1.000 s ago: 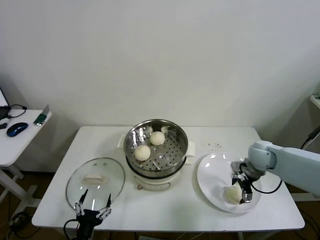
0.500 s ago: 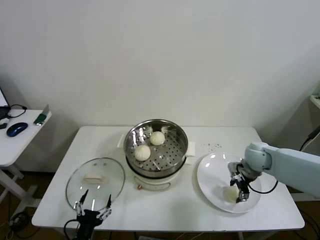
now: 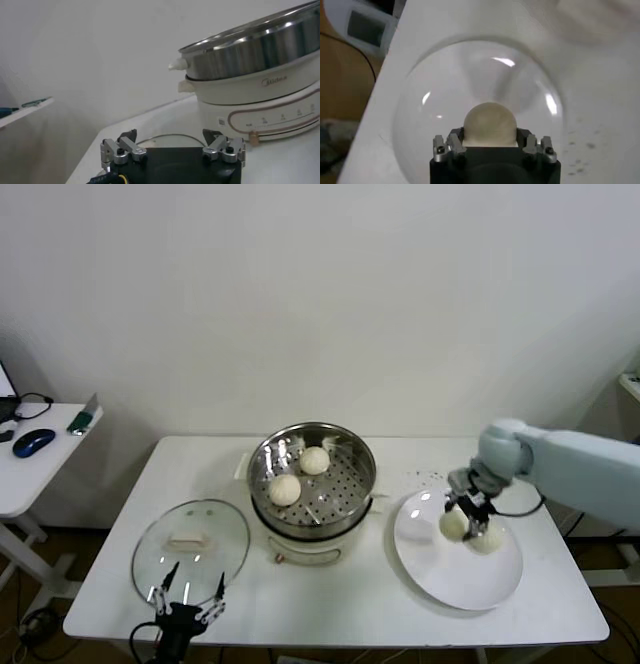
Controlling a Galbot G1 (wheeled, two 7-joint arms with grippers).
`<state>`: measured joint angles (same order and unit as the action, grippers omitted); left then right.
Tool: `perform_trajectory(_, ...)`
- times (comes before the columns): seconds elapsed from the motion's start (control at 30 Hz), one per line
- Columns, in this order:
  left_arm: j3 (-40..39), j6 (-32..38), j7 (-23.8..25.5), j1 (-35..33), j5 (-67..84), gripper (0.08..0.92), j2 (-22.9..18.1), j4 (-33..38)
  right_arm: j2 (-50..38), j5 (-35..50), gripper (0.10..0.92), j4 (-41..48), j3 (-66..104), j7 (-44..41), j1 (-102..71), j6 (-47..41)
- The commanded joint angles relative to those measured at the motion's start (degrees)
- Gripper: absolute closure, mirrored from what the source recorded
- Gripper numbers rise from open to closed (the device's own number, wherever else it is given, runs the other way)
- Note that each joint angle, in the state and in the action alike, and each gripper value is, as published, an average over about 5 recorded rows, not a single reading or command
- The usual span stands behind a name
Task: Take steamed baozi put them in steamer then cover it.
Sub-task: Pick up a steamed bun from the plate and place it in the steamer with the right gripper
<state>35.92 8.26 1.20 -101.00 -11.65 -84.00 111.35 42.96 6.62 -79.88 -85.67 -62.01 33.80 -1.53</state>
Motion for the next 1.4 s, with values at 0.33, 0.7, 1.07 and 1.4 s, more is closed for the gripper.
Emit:
perform_trajectory(0.33,-0.7,0.1,0.3,0.0,-1.3,0.177,0.4,-0.4,24.5,-7.0,0.355,0.1,0.0,-2.7,18.9,32.9)
perform_trajectory(0.7,0.0,0.2,0.2,-0.7,-0.8,0.177,0.7,0.2,36.1,-15.0,0.355,4.4,3.5,-2.8,6.3,35.1)
perform_trajectory(1.07,0.1,0.0,0.2,-0.3,-0.2,0.177,1.2,-0.1,39.8,-17.7,0.355,6.2,3.2,-3.6,-0.3,35.7)
perform_trajectory(1.4,0.4,-0.2,0.3,0.0,0.8,0.177,1.4,-0.7,39.7,-14.0,0.348,4.9,2.0,-5.4,0.1,33.9)
